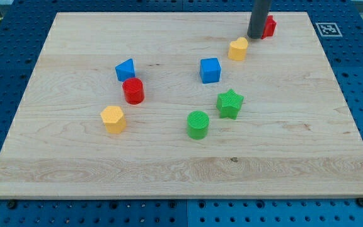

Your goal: Move the yellow heart into the bottom side of red star

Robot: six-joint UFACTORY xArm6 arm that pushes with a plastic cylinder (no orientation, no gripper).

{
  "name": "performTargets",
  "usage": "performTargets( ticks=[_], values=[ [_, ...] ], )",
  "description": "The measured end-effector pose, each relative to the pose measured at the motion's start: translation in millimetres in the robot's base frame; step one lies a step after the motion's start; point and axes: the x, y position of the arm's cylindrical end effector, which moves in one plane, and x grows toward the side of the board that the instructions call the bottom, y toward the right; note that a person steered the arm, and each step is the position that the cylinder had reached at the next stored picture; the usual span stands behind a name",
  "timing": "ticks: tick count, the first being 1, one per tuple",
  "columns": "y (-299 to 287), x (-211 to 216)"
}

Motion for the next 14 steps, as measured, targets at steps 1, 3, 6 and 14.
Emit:
performTargets(
  ticks=[1, 3, 6, 14],
  values=[
    [15, -4],
    [-98, 10],
    [-83, 50],
    [-43, 73]
  ],
)
